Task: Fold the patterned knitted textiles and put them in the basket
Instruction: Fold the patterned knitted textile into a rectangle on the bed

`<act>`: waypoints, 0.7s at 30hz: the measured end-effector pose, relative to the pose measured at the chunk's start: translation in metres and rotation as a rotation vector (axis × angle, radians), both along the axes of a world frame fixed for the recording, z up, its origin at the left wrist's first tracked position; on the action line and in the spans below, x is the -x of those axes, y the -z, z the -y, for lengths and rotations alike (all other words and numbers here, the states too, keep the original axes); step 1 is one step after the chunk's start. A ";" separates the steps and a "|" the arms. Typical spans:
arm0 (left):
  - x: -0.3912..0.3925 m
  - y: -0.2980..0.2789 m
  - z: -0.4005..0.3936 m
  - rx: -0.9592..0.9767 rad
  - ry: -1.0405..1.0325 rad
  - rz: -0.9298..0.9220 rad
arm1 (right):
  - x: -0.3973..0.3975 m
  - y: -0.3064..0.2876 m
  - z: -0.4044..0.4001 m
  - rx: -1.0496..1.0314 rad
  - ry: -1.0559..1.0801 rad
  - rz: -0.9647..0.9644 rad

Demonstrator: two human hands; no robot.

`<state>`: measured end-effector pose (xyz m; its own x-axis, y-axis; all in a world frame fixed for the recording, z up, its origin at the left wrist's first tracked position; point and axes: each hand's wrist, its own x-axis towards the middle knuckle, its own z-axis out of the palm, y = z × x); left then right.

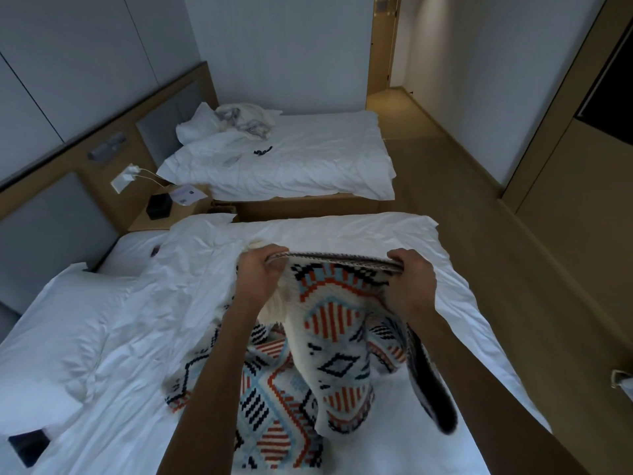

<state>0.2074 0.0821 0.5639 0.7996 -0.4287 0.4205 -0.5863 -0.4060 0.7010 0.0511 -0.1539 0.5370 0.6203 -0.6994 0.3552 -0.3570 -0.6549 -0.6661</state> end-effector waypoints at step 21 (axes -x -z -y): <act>-0.025 -0.008 -0.042 0.344 -0.525 0.043 | -0.010 0.062 -0.065 -0.053 -0.065 -0.399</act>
<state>0.2322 0.1243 0.5721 0.8460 0.1817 0.5012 -0.4010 -0.4027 0.8228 0.0607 -0.0887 0.4746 0.7460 -0.6646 0.0420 -0.5531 -0.6535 -0.5168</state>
